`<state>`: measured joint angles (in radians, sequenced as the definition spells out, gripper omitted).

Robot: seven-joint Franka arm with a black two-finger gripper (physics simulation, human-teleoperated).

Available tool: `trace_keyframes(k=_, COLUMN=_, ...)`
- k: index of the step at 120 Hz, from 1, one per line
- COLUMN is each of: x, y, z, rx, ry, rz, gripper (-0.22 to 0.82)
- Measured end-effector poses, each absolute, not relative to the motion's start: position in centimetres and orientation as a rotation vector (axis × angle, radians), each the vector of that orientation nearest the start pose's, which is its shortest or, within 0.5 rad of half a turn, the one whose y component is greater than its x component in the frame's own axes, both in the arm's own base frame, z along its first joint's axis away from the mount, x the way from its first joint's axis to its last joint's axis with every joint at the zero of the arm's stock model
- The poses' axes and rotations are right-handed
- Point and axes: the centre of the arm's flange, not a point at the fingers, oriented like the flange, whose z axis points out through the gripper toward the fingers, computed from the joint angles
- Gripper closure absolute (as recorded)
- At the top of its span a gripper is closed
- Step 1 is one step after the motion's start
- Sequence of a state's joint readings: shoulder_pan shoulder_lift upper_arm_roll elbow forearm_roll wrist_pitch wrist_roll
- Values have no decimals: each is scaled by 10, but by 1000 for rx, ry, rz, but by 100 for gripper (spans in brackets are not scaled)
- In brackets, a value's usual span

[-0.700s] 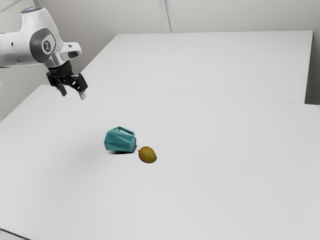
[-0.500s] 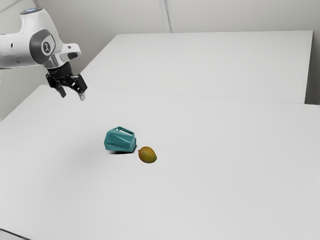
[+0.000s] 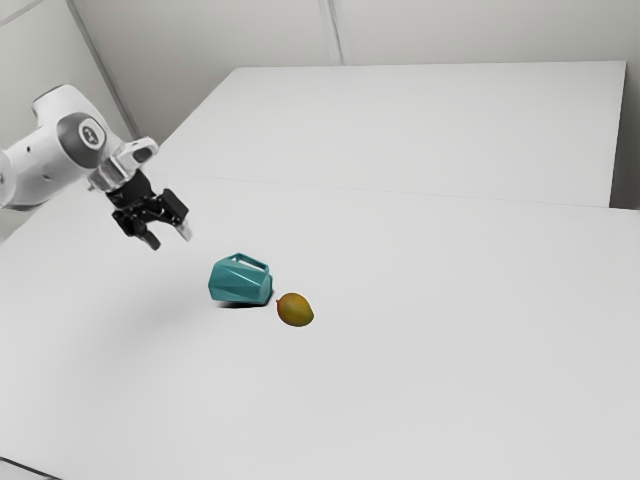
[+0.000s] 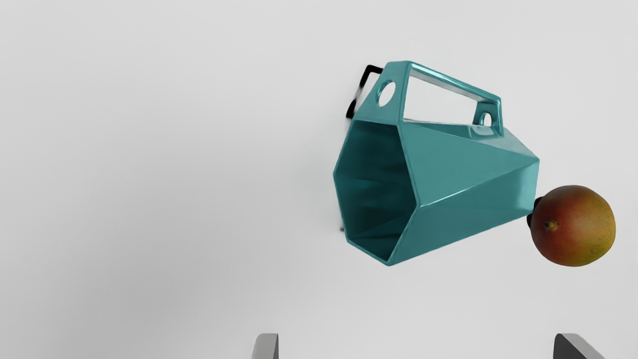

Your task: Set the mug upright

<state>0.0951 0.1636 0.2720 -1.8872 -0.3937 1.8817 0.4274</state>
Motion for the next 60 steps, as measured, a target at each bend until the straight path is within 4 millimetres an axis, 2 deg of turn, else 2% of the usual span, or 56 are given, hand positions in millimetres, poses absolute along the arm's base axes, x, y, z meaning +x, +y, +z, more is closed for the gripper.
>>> trace_keyframes(k=17, x=554, y=184, z=386, rx=-3582, ry=-175, rz=82, gripper=0)
trace_keyframes(k=31, x=547, y=193, z=354, rx=-3662, ry=-208, rz=155, gripper=0)
trace_keyframes(k=60, x=549, y=195, z=322, rx=-3834, ry=-177, rz=114, gripper=0)
